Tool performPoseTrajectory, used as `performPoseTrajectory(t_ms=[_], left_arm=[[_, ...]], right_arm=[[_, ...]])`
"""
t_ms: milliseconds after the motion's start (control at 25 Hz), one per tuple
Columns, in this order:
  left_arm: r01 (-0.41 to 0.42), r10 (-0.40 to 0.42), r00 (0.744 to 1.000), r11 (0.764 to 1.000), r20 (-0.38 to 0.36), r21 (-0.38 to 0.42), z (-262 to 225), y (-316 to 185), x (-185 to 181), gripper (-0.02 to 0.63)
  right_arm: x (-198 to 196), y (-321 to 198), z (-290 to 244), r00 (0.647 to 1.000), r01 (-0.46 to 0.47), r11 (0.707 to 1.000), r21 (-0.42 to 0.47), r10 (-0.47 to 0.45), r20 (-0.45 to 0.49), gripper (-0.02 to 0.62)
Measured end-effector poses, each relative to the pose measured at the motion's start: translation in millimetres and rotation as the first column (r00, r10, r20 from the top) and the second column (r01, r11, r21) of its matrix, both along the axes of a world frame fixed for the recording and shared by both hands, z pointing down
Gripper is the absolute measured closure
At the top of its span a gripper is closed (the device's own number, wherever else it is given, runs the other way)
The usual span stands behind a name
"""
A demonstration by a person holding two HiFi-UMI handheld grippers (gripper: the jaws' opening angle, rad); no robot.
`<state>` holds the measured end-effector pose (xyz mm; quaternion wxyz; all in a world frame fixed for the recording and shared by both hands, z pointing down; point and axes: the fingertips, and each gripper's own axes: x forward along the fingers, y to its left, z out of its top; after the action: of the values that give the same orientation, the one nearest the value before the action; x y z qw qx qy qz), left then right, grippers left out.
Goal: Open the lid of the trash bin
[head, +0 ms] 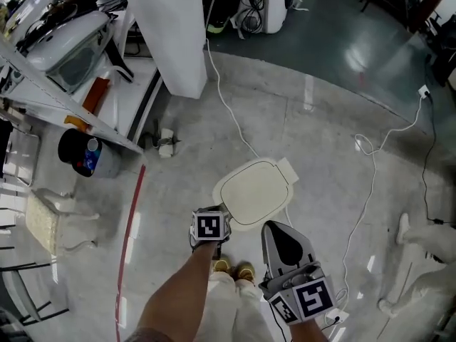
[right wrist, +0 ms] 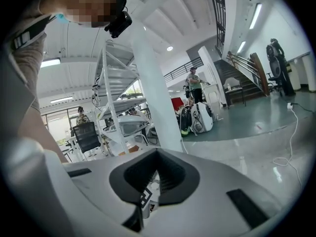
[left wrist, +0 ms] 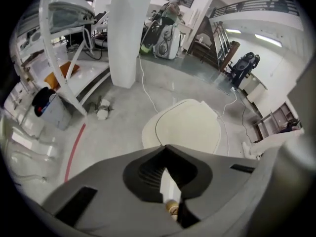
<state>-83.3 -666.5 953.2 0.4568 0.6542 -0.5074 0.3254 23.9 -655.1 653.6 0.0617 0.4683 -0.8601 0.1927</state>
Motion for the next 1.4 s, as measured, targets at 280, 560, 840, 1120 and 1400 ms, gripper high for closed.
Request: performPoseTrajectory(t_ms=[280,560,840,1120,1400], left_arm=[[0.010,-0.010,1.000,0.999,-0.015,-0.045,24,9,4,0.611],[0.016,-0.017,1.000,0.997,-0.013,-0.079,40,13,9,0.611],[-0.016,0.016,1.000,0.997,-0.002,-0.082,51,10,9,0.609],[-0.013,0.014,1.000,0.997,0.008,-0.076,57,12,6,0.606],[-0.021,0.021,1.000,0.998,-0.010,-0.060,57,13,7,0.603]], right_arm=[[4,-1,13,1.000,-0.001,1.000,-0.016,0.001,-0.006,0.577],[8,-7,23,1.000,-0.005,1.000,-0.014,0.005,-0.006,0.577],[11,-7,31,1.000,-0.011,0.999,-0.045,0.011,-0.003,0.575],[20,-5,39,1.000,-0.028,0.998,-0.061,0.028,0.000,0.575],[18,1,46,1.000,-0.028,0.997,-0.075,0.028,0.005,0.577]])
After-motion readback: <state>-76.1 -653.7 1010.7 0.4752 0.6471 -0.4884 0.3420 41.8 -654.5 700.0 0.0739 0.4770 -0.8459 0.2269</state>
